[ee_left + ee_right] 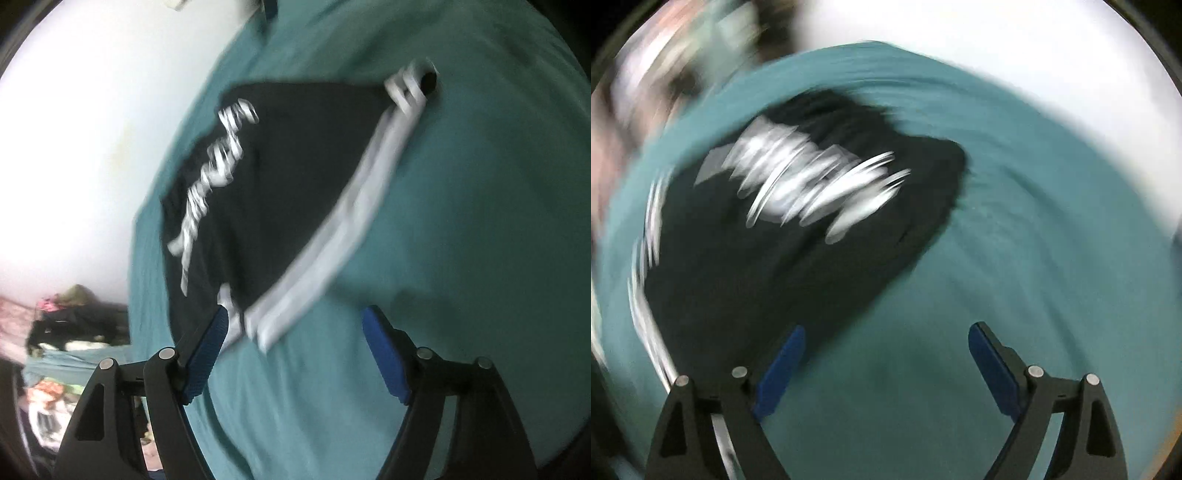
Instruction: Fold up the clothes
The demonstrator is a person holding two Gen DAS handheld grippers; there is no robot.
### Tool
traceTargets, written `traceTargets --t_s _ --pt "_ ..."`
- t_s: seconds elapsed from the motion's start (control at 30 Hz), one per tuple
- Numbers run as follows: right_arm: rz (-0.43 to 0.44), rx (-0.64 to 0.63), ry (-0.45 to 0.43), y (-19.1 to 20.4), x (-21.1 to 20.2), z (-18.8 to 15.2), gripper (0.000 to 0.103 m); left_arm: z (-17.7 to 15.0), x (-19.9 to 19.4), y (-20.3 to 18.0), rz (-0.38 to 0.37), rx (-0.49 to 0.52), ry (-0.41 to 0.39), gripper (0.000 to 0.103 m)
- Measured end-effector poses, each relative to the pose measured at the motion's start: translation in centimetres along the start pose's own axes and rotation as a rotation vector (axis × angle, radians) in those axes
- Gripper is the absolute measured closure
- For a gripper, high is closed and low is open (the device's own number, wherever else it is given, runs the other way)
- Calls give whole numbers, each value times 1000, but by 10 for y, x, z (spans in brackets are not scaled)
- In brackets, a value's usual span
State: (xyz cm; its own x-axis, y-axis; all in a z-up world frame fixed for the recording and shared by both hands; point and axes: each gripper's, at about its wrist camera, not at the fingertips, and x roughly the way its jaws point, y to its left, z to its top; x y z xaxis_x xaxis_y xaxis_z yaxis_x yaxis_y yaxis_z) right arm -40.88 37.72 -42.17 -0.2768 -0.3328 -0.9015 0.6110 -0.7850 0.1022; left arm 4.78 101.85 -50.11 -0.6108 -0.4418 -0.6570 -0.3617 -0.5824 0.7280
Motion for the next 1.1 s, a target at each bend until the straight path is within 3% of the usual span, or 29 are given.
traceTargets --t_s 0.1,0.17,0.3,0.43,0.47,0.53,0.57,0.6,0.63,0.67,0.7,0.83,0.9,0.97,1.0,1.07,1.1 --pt "87 231 -41 -67 61 93 14 59 38 -6 147 -79 103 26" --pt "141 297 -14 -85 92 123 14 93 59 -16 207 -103 150 25" --pt "253 474 76 -120 153 150 14 117 66 -37 304 -41 77 25" --pt "313 591 -1 -129 162 138 15 113 44 -55 300 9 -30 25" --pt "318 602 -31 -129 160 134 21 110 40 -60 293 27 -53 25" --pt "306 585 -58 -129 158 132 50 99 41 -61 288 63 -83 28" --pt "358 596 -50 -132 161 130 88 100 44 -63 264 58 -83 30" --pt "384 625 -59 -137 160 127 93 100 51 -63 200 39 -52 45" --pt "409 653 -69 -141 159 124 93 100 59 -63 135 19 -22 80" --pt "433 681 -80 -145 158 121 93 99 68 -62 79 2 10 98" --pt "437 696 -112 -151 151 118 93 97 76 -60 55 -5 33 103" --pt "382 773 -169 -187 133 101 94 88 78 -50 31 -29 -6 103" --pt "360 786 -166 -198 130 92 94 82 76 -46 16 -33 -17 103" --pt "344 768 -129 -203 131 86 92 80 77 -45 53 0 -22 103" --pt "381 785 -87 -205 135 82 87 79 77 -44 72 12 -21 97" --pt "457 829 -41 -211 139 75 81 77 74 -41 110 11 -8 75" --pt "496 857 -36 -215 139 71 72 76 70 -34 125 -11 -18 59"
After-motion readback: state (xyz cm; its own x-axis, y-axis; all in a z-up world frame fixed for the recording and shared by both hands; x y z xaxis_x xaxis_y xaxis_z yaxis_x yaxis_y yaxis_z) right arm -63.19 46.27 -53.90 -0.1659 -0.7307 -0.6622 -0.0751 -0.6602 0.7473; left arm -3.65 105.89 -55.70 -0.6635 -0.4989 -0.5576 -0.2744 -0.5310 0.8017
